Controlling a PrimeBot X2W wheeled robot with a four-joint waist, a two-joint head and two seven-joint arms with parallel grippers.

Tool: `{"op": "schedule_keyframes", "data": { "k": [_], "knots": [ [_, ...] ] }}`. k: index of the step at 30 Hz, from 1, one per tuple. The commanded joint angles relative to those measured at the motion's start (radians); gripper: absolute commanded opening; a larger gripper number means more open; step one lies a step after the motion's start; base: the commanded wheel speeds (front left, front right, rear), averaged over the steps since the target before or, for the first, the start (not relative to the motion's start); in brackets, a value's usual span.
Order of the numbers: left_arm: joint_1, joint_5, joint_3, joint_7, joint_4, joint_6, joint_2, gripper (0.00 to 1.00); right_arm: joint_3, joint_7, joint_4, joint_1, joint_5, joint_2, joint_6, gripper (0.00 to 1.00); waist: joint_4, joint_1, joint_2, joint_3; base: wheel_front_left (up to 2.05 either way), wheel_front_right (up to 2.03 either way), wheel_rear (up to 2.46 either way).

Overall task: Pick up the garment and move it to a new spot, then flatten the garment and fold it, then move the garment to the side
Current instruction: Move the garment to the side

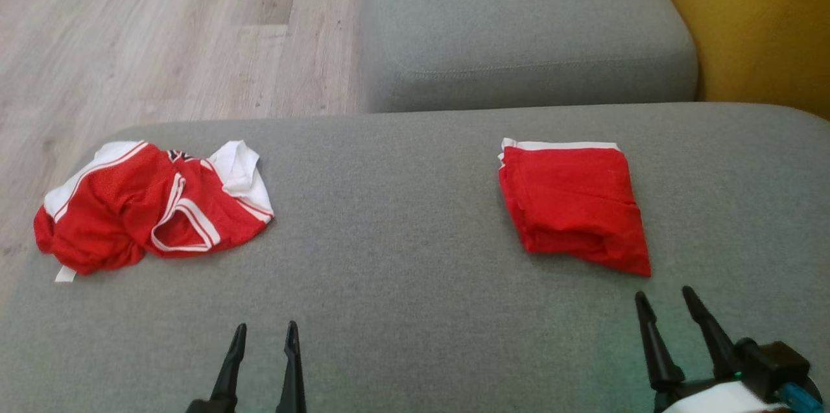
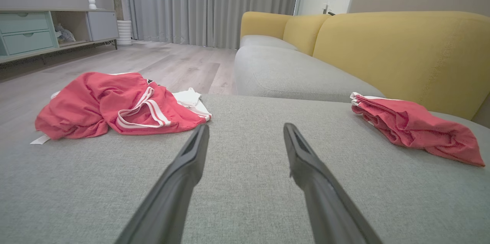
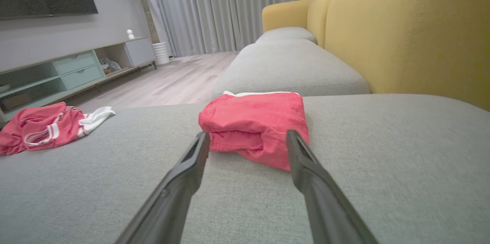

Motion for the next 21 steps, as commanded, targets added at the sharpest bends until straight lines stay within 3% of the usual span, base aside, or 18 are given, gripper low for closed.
{"op": "schedule_keyframes", "data": {
  "k": [1,6,13,21],
  "knots": [
    [-0.037,0.017,0.02,-0.005,-0.029,-0.006,-0.004,1.0,0.002,-0.014,-0.022,-0.041,0.0,-0.013,-0.001,1.0,0.006,0.0,0.0,0.013,0.0,0.0,0.0],
    [-0.042,0.027,0.012,-0.005,-0.041,-0.005,-0.004,1.0,-0.02,-0.014,0.02,-0.074,0.021,-0.013,-0.001,1.0,0.015,0.0,0.0,0.04,0.0,0.0,0.0],
    [-0.056,0.045,-0.009,-0.005,-0.067,0.007,-0.004,1.0,-0.018,0.002,0.18,-0.231,0.055,-0.066,-0.001,1.0,0.026,0.0,0.0,0.105,0.0,0.0,0.0],
    [-0.111,0.045,-0.04,-0.005,-0.105,0.022,-0.004,1.0,-0.036,0.2,0.334,-0.489,0.17,-0.136,-0.001,1.0,0.029,0.0,0.0,0.232,0.0,0.0,0.0]
  ]
}}
